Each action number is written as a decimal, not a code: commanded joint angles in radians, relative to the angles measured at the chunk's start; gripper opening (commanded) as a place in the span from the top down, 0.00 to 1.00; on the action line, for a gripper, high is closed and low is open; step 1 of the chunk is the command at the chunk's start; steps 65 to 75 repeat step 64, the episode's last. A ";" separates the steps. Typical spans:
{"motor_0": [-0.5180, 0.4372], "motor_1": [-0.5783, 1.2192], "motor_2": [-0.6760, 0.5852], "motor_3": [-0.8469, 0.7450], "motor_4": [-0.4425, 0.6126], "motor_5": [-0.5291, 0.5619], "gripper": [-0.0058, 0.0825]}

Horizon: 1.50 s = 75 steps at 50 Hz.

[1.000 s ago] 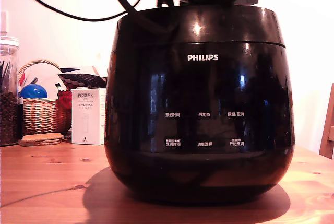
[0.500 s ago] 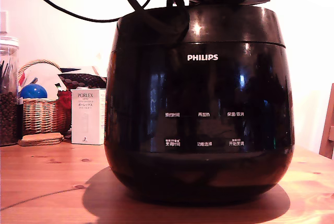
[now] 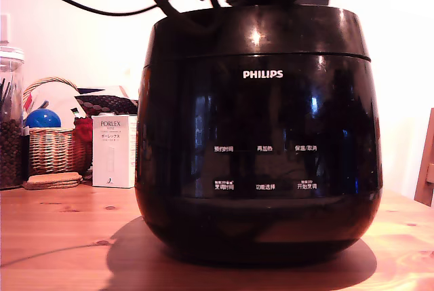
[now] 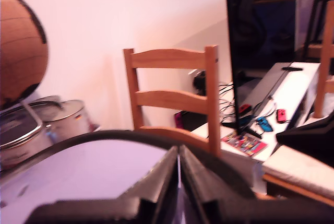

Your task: Close the rice cooker by pressing the lid down with medium force

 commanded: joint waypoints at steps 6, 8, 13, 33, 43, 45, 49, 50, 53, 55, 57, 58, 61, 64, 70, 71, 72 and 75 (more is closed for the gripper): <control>0.032 -0.061 -0.039 -0.008 -0.007 0.026 0.96; 0.039 -0.081 -0.039 -0.012 -0.008 0.026 0.96; 0.062 -0.137 -0.039 -0.023 -0.023 0.027 0.96; 0.269 -0.385 -0.039 -0.294 -0.084 0.056 0.96; 0.409 -0.486 -0.039 -0.393 -0.096 0.072 0.96; 0.436 -0.501 -0.039 -0.405 -0.098 0.072 0.96; 0.492 -0.529 -0.039 -0.429 -0.106 0.072 0.96; 0.509 -0.536 -0.039 -0.435 -0.105 0.072 0.96; 0.549 -0.552 -0.039 -0.447 -0.105 0.071 0.96; 0.573 -0.562 -0.039 -0.454 -0.105 0.071 0.96; 0.595 -0.569 -0.039 -0.460 -0.105 0.071 0.96; 0.606 -0.573 -0.039 -0.461 -0.105 0.071 0.96; 0.630 -0.582 -0.039 -0.469 -0.105 0.071 0.96; 0.648 -0.587 -0.039 -0.477 -0.105 0.071 0.96; 0.648 -0.587 -0.039 -0.477 -0.105 0.071 0.96; 0.648 -0.587 -0.039 -0.477 -0.105 0.071 0.96; 0.648 -0.587 -0.039 -0.477 -0.105 0.071 0.96; 0.648 -0.587 -0.039 -0.477 -0.105 0.071 0.96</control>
